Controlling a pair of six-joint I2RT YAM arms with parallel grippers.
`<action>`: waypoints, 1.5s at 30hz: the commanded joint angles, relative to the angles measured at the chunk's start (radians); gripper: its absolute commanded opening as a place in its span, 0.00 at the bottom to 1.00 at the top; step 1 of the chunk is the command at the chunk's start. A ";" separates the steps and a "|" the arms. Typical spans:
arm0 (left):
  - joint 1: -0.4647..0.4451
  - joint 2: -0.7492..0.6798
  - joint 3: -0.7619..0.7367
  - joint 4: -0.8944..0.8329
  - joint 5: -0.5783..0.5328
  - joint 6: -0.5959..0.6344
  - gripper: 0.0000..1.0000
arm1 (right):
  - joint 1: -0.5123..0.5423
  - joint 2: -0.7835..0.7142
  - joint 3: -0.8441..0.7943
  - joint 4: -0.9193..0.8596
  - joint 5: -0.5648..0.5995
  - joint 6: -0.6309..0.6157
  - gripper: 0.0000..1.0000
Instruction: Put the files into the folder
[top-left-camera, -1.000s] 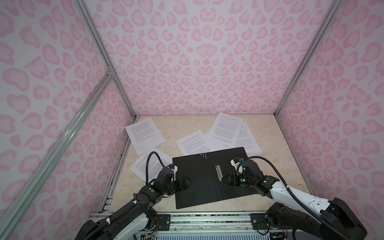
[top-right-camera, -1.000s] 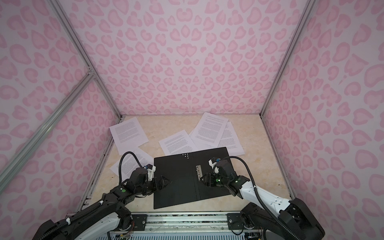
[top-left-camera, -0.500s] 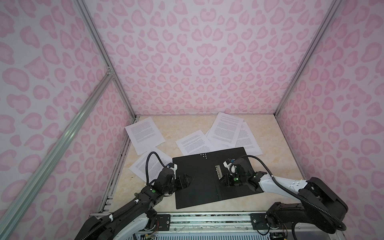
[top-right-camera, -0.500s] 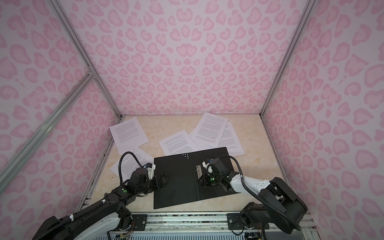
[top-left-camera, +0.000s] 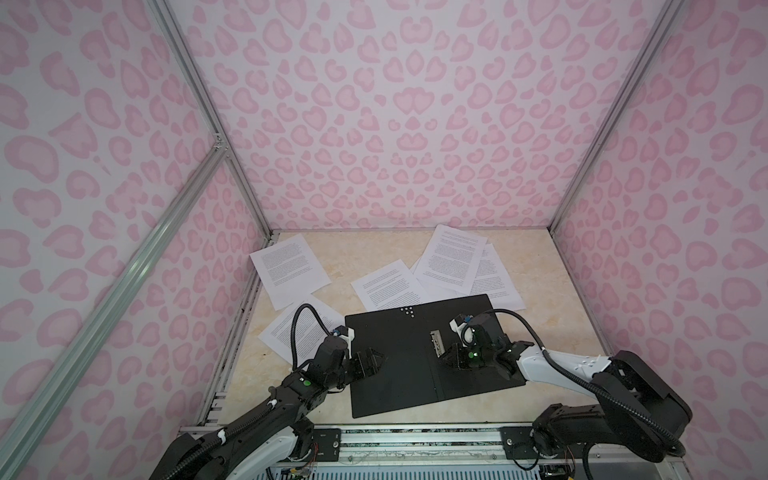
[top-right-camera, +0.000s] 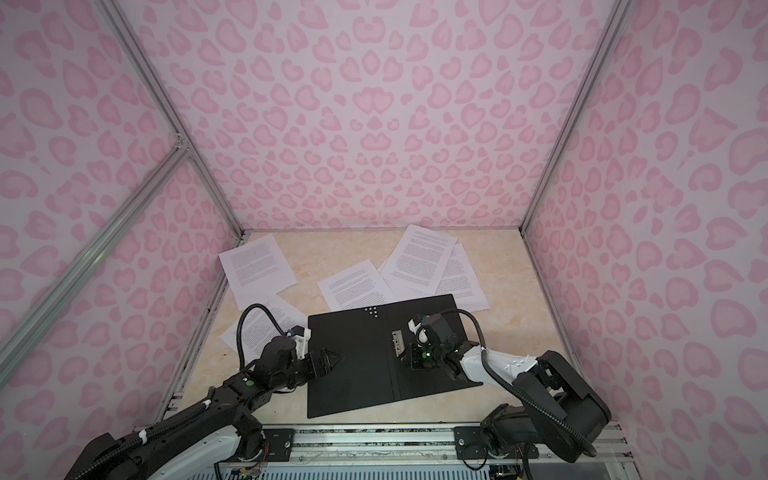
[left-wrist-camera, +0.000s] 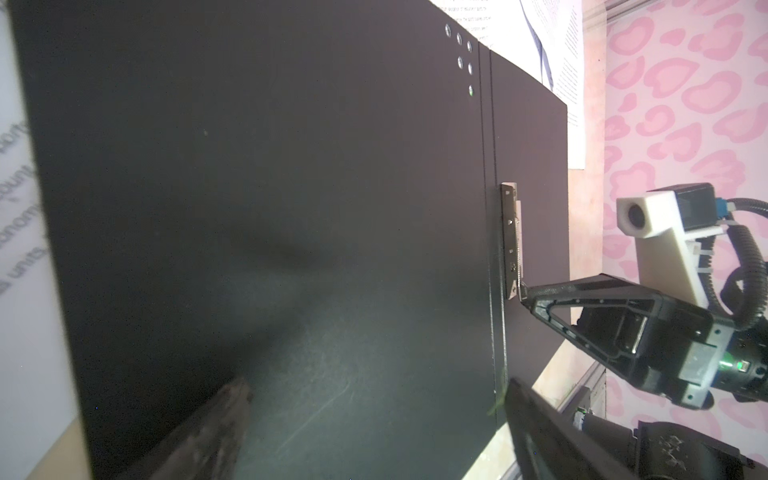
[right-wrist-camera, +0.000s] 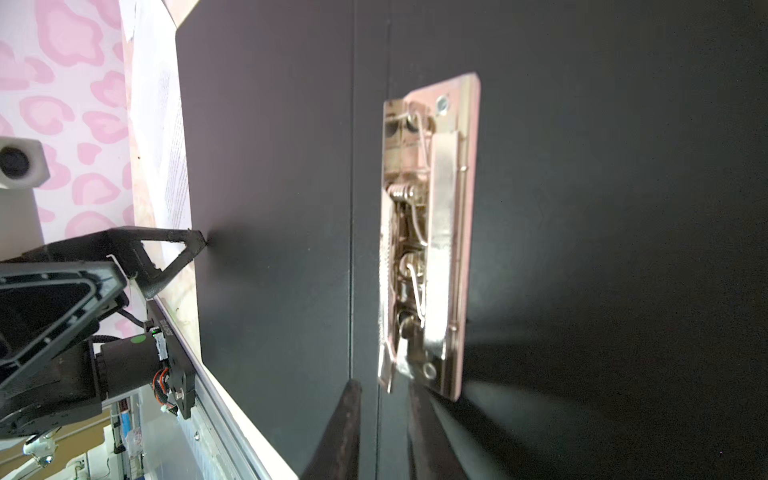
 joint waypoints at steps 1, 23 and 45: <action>0.001 0.008 -0.006 -0.150 -0.040 -0.002 0.97 | -0.006 0.002 -0.002 0.030 -0.006 0.010 0.22; 0.001 0.032 -0.009 -0.145 -0.054 -0.003 0.97 | -0.006 0.079 -0.005 0.112 -0.033 0.035 0.10; 0.001 0.065 -0.014 -0.179 -0.156 -0.013 0.97 | -0.034 0.142 -0.072 0.093 0.115 0.012 0.00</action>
